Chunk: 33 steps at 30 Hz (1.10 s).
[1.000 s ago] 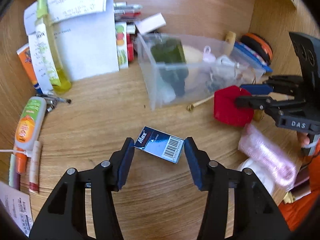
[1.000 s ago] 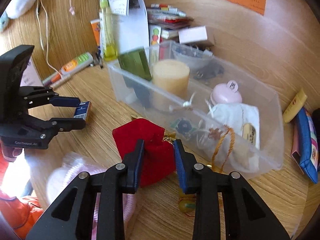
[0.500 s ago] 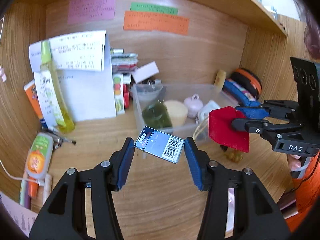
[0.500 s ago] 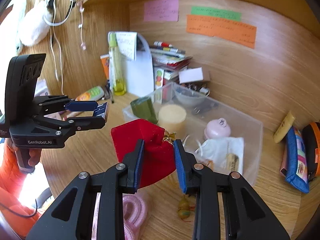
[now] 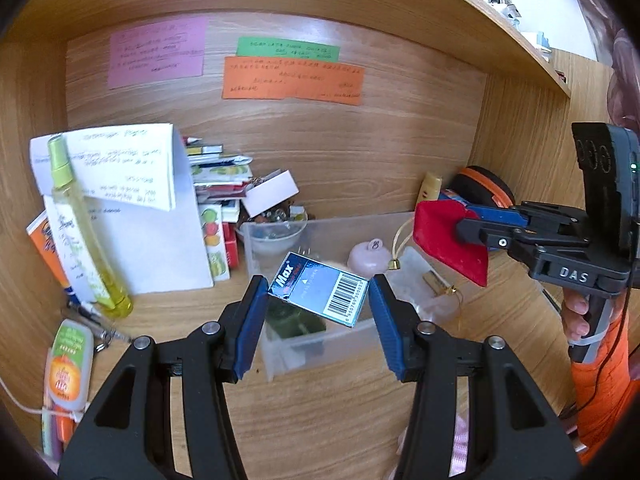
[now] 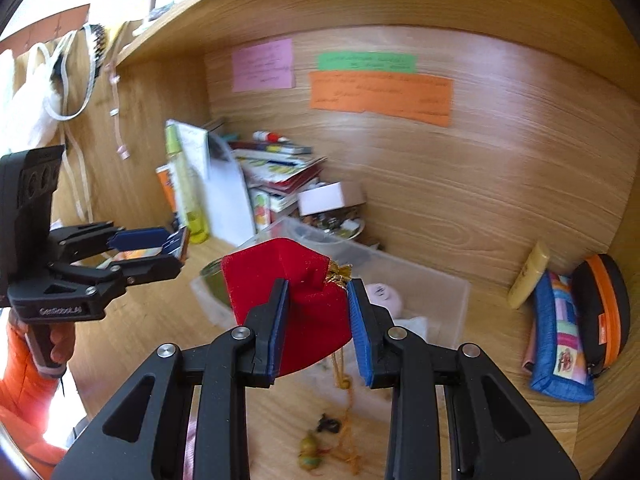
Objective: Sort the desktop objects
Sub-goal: 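Carry the card into the box with left tool while right tool drops the red pouch inside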
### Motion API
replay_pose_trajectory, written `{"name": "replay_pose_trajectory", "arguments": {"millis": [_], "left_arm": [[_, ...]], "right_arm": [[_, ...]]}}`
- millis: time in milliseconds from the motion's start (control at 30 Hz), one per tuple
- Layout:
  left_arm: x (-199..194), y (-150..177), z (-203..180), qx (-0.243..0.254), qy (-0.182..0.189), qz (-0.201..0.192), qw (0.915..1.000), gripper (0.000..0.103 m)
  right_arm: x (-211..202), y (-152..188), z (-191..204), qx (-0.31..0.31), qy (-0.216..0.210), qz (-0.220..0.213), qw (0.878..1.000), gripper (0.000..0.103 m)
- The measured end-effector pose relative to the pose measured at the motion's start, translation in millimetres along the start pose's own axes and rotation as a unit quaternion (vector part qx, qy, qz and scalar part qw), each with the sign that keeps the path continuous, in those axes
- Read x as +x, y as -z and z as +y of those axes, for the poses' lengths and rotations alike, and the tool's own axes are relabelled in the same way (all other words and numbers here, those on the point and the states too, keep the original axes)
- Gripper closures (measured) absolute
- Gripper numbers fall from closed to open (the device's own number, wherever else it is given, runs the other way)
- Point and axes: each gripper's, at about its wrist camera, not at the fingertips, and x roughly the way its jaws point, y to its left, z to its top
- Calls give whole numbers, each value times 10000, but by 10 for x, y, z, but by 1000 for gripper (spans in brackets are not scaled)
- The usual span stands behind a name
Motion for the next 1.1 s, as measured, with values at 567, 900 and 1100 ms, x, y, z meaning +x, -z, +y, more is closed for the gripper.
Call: {"name": "replay_pose_trajectory", "arguments": {"millis": [567,900,1100], "left_arm": [[906,-149,-443,230,434,700,9963,52],[1051,-91,-560,430,428,732,9955,52],[1041,-82,-584,495,357,688,9958,52]], "right_arm": [[562,298,-684,890,418,581,9935,76],[673,368,-516,541,477,750,9946,75],[763,391,-470,413,535,903,9936,73]]}}
